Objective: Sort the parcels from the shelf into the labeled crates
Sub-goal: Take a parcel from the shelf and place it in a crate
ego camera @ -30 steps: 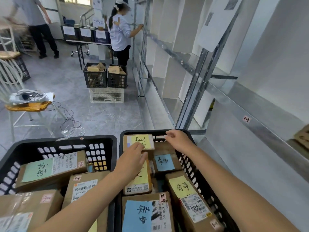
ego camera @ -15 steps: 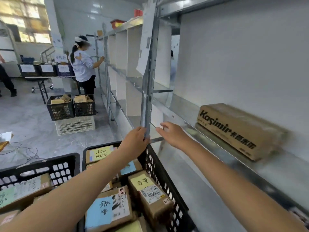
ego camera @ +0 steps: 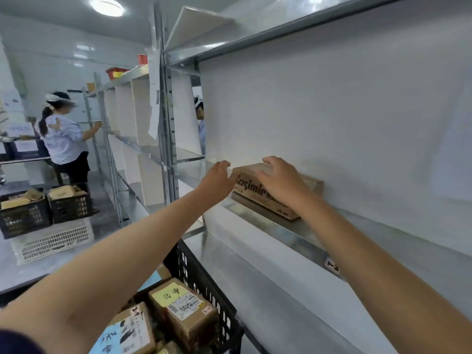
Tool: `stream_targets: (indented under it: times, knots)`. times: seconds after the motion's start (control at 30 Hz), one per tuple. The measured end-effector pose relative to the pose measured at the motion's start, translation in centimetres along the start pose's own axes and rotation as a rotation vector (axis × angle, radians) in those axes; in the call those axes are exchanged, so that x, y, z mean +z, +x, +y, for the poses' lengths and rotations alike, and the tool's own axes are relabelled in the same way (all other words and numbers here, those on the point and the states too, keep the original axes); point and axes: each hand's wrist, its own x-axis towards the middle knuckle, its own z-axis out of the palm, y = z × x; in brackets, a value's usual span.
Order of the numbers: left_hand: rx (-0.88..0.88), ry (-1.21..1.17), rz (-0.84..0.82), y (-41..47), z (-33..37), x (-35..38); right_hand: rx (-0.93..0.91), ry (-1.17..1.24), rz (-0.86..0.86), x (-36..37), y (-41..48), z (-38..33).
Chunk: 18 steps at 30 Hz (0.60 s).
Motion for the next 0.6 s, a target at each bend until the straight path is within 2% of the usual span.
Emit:
stream_targets:
  times: [0.27, 0.33, 0.47, 0.6]
  knots:
    - [-0.2, -0.307, -0.067, 3.2, 1.2, 3.4, 0.269, -0.131, 0.089, -4.9, -3.8, 8.0]
    - [-0.233, -0.321, -0.033, 3.7, 0.6, 4.0, 0.325, -0.08, 0.059, -4.9, -4.3, 8.2]
    - [-0.369, -0.442, -0.096, 2.0, 0.8, 3.9, 0.458, 0.141, 0.031, -4.3, -5.3, 7.6]
    - [-0.325, -0.581, -0.072, -0.1, 1.2, 2.8, 0.486, 0.242, 0.058, -3.9, -5.2, 7.3]
